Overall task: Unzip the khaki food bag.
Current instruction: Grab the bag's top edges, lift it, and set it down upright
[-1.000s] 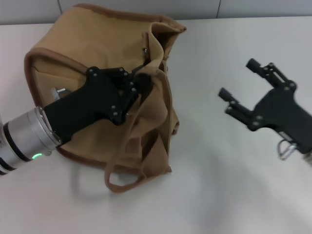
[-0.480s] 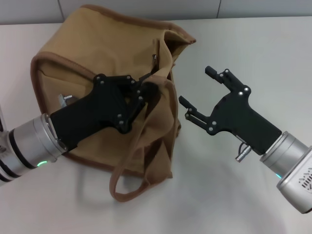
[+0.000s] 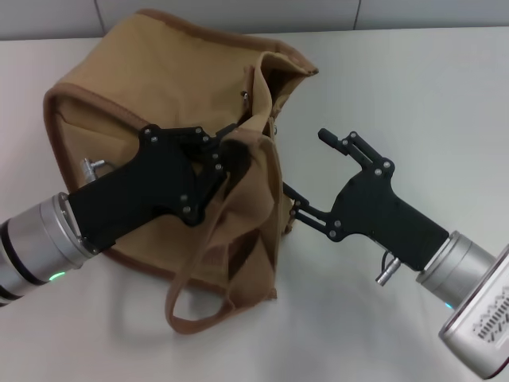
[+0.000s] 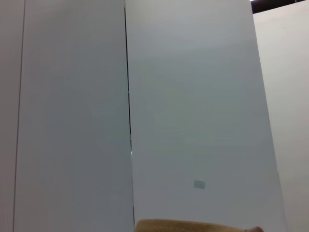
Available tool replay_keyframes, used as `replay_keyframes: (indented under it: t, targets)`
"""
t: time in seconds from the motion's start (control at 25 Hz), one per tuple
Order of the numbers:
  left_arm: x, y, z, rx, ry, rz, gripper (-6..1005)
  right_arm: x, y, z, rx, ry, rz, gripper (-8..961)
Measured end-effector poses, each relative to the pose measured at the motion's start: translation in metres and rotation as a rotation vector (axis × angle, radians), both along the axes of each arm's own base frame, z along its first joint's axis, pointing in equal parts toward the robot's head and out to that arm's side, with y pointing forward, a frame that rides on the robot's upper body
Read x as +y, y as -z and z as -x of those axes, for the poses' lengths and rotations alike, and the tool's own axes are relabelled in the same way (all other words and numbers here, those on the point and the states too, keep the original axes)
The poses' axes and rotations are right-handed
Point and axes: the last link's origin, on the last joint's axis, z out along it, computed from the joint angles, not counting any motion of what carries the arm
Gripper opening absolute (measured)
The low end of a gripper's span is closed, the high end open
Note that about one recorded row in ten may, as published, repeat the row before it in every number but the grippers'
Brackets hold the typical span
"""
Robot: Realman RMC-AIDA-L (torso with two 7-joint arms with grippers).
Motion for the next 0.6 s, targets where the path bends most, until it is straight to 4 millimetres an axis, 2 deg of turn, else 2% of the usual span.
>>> replay_keyframes:
  t: [0.36, 0.6]
  targets:
    - [-0.0023, 0.0003, -0.0013, 0.004, 0.024, -0.007, 42, -0.0074, -0.0004, 0.0018, 0.02, -0.002, -0.03, 790]
    - [-0.0033, -0.0004, -0.001, -0.006, 0.021, -0.012, 43, -0.0012, -0.0044, 0.0045, 0.057, 0.031, -0.067, 790]
